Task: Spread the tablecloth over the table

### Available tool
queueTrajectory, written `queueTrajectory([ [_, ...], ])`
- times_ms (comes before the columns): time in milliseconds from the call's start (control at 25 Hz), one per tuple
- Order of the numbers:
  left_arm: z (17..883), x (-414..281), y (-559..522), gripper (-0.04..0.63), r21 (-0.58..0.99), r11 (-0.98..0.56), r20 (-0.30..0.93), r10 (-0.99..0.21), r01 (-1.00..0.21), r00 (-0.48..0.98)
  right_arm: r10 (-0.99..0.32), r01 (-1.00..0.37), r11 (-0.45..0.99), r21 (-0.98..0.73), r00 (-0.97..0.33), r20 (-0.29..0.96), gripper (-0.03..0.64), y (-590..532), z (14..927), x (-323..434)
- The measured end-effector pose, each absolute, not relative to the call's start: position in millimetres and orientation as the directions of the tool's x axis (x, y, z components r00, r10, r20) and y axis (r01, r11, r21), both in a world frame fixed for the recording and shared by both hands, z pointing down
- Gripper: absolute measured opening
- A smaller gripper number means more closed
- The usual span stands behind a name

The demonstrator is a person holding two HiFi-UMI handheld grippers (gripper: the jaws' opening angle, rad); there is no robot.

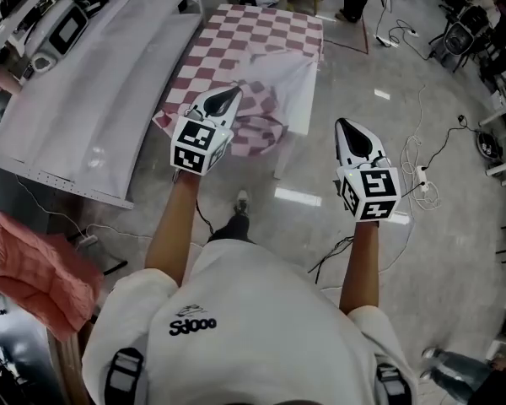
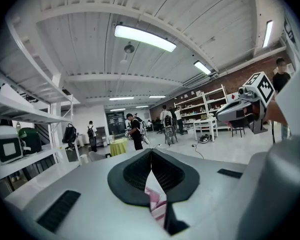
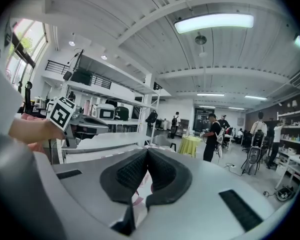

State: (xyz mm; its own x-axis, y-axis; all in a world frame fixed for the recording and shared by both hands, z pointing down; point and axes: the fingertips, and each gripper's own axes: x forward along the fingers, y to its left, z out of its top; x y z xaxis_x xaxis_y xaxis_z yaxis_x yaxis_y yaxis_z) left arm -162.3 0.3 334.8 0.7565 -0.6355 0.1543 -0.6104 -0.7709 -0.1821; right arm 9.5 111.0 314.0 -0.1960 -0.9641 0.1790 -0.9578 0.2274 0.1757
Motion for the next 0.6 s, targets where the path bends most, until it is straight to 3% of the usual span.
queueTrajectory([
  [600,368,-170,-193,0.028,-0.134,-0.793,0.228,-0.608,-0.594,0.761,-0.937,-0.954,0.267,0.136,-0.224,0.266,0.025,-80,337,-10],
])
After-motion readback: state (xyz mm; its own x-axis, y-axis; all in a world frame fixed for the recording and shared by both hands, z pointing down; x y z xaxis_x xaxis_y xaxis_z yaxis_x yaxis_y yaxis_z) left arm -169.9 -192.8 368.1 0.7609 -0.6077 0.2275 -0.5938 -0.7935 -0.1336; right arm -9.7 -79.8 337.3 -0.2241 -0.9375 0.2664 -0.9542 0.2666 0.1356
